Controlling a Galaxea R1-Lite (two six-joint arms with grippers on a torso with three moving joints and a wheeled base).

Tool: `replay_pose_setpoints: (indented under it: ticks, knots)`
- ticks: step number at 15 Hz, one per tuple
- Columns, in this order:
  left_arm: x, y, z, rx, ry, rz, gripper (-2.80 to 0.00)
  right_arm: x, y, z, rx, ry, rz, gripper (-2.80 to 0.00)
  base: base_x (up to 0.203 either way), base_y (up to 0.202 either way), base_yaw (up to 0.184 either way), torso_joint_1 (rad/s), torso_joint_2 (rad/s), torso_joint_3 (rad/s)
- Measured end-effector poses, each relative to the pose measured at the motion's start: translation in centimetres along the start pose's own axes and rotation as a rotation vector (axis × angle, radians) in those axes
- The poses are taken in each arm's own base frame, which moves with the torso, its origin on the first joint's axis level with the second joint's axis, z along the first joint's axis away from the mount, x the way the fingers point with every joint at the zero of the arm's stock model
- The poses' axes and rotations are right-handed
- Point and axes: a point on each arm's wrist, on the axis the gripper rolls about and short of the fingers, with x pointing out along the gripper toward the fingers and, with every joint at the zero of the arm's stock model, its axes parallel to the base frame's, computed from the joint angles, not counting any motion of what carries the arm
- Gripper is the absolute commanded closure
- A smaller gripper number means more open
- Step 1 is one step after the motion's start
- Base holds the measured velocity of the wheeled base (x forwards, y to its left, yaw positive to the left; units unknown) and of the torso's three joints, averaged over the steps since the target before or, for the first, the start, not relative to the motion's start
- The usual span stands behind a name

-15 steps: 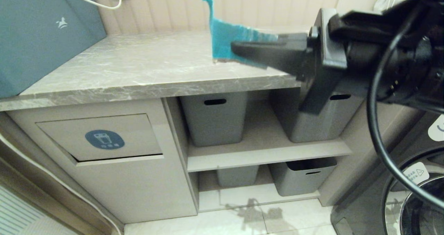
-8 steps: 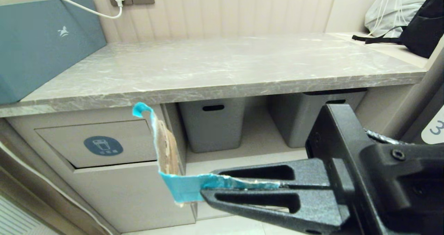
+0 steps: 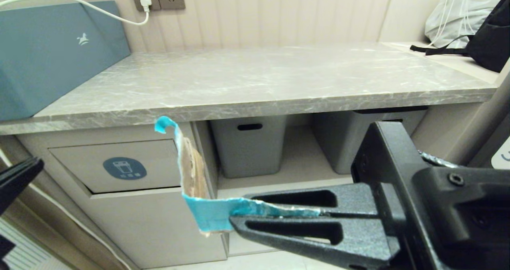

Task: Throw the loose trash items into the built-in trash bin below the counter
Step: Hand it to the other hand

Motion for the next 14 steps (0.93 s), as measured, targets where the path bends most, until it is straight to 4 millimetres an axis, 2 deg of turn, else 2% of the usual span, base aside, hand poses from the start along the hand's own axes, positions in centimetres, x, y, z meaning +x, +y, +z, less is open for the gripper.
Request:
replay_pose_setpoints:
  ticks: [3, 5, 9, 12, 14]
  knots:
    - [1.2, -0.2, 0.0, -0.02, 0.009, -0.054, 0.0, 0.4, 0.7, 0.0, 0.006, -0.002, 0.032, 0.0, 0.0, 0.0, 0.0, 0.0, 0.0, 0.0]
    - [1.8, -0.8, 0.0, -0.035, 0.013, -0.118, 0.0, 1.1, 1.6, -1.0, 0.01, 0.04, 0.076, 0.0, 0.0, 0.0, 0.0, 0.0, 0.0, 0.0]
    - [2.6, -2.0, 0.1, -0.063, 0.019, -0.246, 0.0, 3.1, 2.0, -2.8, 0.026, 0.057, 0.091, 0.0, 0.0, 0.0, 0.0, 0.0, 0.0, 0.0]
    - [2.8, -2.2, 0.2, -0.065, 0.018, -0.261, 0.0, 4.3, 2.0, -3.3, 0.011, -0.009, 0.067, 0.0, 0.0, 0.0, 0.0, 0.0, 0.0, 0.0]
    - [2.8, -2.2, 0.3, -0.064, 0.015, -0.263, 0.0, 4.6, 1.7, -4.4, 0.033, 0.023, 0.052, 0.0, 0.0, 0.0, 0.0, 0.0, 0.0, 0.0]
